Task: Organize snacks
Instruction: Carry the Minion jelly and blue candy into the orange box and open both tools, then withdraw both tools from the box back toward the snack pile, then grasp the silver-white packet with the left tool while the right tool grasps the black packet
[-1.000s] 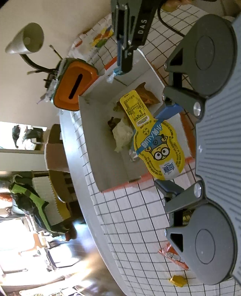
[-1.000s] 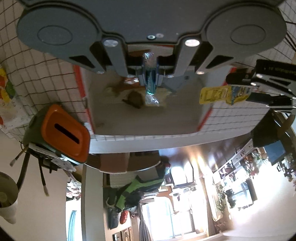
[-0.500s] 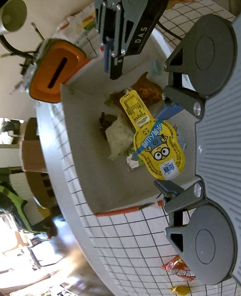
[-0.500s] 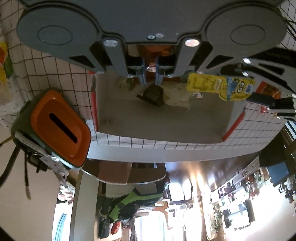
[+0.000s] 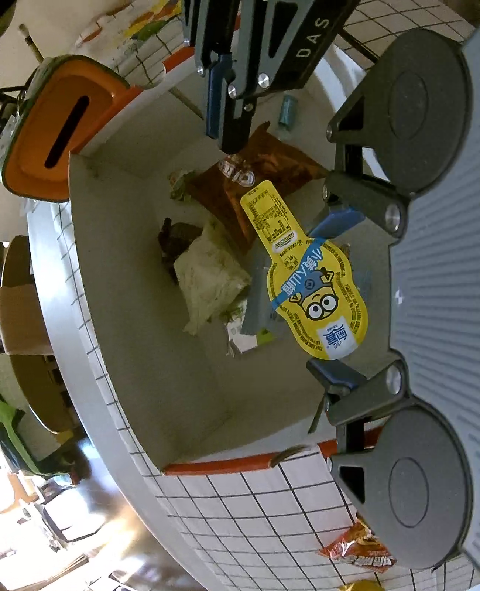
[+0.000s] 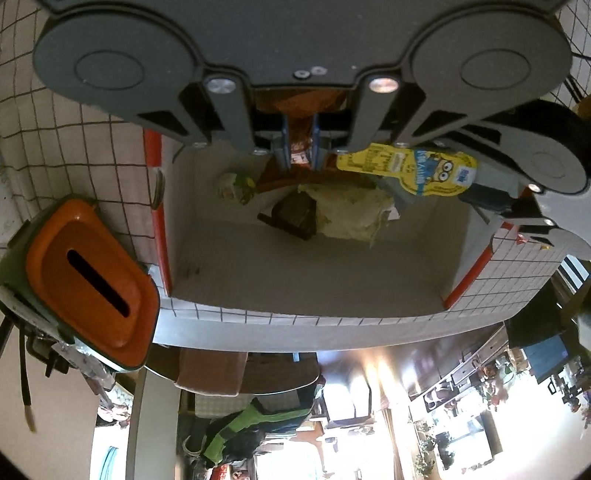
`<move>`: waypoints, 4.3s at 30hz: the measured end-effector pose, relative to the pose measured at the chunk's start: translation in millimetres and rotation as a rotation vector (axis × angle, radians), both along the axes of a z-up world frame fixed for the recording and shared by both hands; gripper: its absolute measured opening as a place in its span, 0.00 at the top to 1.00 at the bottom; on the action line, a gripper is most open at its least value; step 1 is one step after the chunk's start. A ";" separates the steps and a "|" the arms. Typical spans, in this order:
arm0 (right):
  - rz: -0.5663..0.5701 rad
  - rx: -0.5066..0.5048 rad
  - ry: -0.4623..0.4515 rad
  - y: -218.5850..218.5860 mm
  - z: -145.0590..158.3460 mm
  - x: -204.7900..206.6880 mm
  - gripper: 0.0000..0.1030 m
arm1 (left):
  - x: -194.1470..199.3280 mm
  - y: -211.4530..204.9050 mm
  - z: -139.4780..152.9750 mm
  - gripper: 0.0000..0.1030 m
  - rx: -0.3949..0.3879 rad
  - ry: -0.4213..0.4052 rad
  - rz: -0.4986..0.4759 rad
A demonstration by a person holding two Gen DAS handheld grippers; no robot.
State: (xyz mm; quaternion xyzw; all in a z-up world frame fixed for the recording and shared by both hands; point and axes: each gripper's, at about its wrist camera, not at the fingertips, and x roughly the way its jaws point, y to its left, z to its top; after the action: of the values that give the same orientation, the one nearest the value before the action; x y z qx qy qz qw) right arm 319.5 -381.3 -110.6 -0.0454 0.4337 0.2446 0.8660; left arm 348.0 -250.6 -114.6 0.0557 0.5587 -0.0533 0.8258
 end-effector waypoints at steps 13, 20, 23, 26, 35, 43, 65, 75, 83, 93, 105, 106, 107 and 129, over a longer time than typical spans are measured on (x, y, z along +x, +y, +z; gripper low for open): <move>-0.016 0.068 0.012 -10.6 10.9 -14.8 0.89 | -18.8 8.3 17.7 0.28 -0.079 -0.057 -0.018; -0.022 0.110 -0.006 -14.0 26.8 -29.0 0.87 | -38.9 17.2 41.1 0.27 -0.115 -0.127 -0.019; -0.022 0.133 -0.021 -13.0 35.9 -37.7 0.85 | -49.4 19.9 51.3 0.26 -0.125 -0.166 -0.028; -0.022 0.148 -0.045 -10.3 45.6 -46.9 0.84 | -62.3 22.9 63.1 0.26 -0.135 -0.208 -0.039; -0.031 0.186 -0.102 0.4 64.6 -75.5 0.80 | -99.1 46.3 86.7 0.26 -0.173 -0.297 -0.031; -0.010 0.196 -0.137 23.1 75.7 -101.9 0.63 | -135.8 81.1 98.9 0.23 -0.176 -0.366 -0.009; 0.132 0.231 -0.156 129.2 76.2 -146.4 0.00 | -212.1 214.1 90.4 0.10 -0.157 -0.405 0.037; 0.279 0.140 -0.121 192.5 56.7 -133.2 0.00 | -208.7 282.5 64.1 0.10 -0.169 -0.322 0.039; 0.393 -0.024 -0.094 244.6 30.0 -109.6 0.00 | -191.9 316.7 30.9 0.10 -0.148 -0.243 0.013; 0.583 -0.221 -0.065 294.4 -1.1 -80.0 0.09 | -148.3 339.1 -15.6 0.10 -0.207 -0.061 0.009; 0.665 -0.411 0.054 322.2 -44.1 -52.1 0.19 | -116.0 343.9 -44.2 0.10 -0.205 0.019 0.023; 0.667 -0.418 0.063 322.4 -46.5 -51.3 0.20 | -115.0 343.9 -45.6 0.10 -0.202 0.022 0.026; 0.669 -0.426 0.067 322.4 -48.7 -51.1 0.21 | -114.2 343.7 -46.7 0.11 -0.200 0.025 0.026; 0.435 -0.280 0.068 305.2 -50.8 -81.8 0.53 | -130.4 337.4 -45.7 0.53 -0.096 -0.023 0.076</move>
State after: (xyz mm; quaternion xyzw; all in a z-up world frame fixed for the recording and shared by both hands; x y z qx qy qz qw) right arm 237.7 -76.0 -161.4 -0.2490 0.4721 0.3639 0.7633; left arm 217.5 86.9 -160.3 -0.0046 0.5475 -0.0482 0.8354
